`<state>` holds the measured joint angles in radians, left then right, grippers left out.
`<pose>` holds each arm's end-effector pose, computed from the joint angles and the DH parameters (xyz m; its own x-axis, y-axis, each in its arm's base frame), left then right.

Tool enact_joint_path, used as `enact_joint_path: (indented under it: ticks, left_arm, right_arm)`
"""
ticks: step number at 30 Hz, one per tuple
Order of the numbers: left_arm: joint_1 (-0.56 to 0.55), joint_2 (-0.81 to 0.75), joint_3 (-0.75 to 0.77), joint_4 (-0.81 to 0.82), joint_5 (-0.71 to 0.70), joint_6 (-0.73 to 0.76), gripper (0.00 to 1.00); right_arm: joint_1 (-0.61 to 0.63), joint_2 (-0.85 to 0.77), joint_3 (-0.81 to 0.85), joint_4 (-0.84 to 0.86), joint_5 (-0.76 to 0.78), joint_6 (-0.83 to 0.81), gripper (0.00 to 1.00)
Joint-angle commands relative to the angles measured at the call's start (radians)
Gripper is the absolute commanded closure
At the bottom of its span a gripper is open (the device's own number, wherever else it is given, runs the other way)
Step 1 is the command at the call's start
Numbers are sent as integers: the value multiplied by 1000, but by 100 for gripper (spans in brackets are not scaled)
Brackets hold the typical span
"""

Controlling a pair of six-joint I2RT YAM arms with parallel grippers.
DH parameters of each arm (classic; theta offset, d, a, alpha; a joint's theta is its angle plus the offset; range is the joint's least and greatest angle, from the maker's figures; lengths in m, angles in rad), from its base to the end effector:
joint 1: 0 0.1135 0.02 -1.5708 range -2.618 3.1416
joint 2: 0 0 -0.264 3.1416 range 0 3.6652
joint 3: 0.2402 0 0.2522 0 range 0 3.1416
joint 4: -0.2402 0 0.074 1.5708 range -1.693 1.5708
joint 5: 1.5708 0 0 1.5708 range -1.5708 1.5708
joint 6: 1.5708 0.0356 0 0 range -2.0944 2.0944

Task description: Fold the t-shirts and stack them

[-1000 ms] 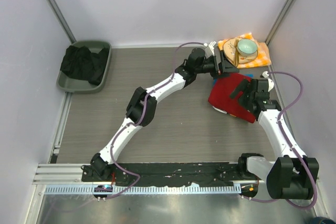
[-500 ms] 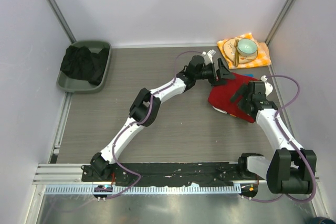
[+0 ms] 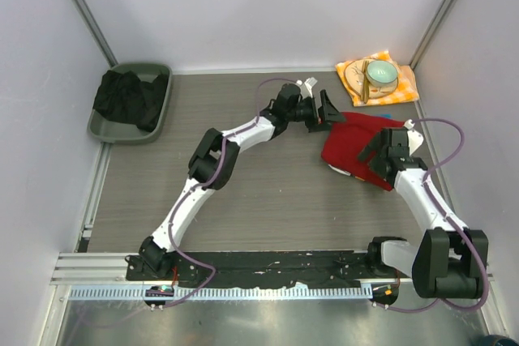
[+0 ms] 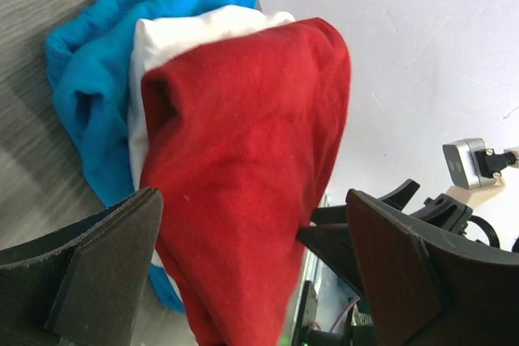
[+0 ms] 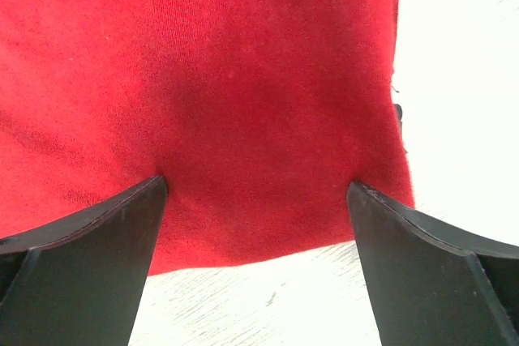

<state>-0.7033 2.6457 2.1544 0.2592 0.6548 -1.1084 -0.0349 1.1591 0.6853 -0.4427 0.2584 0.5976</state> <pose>0.4405 -0.4020 0.1529 -0.9419 -0.1320 -0.3088 0.2735 0.2320 -0.9335 0.2252 -0.0170 0.2110 -0.5491 0.5635 -0.6172 0.6026 0.7787 0.1748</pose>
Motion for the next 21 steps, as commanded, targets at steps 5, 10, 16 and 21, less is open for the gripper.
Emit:
enact_joint_path:
  ticks: [5, 10, 16, 21]
  left_arm:
    - [8, -349, -129, -153, -53, 183, 0]
    - [5, -591, -287, -360, -164, 336, 0]
    - [5, -866, -566, -581, -567, 438, 0]
    - [8, -1107, -807, -699, -891, 516, 0]
  right_arm:
    - [1, -213, 144, -54, 27, -11, 1]
    - [19, -185, 272, -70, -148, -48, 0]
    - [142, -128, 296, 65, -274, -21, 1]
    - [243, -20, 332, 120, -182, -45, 0]
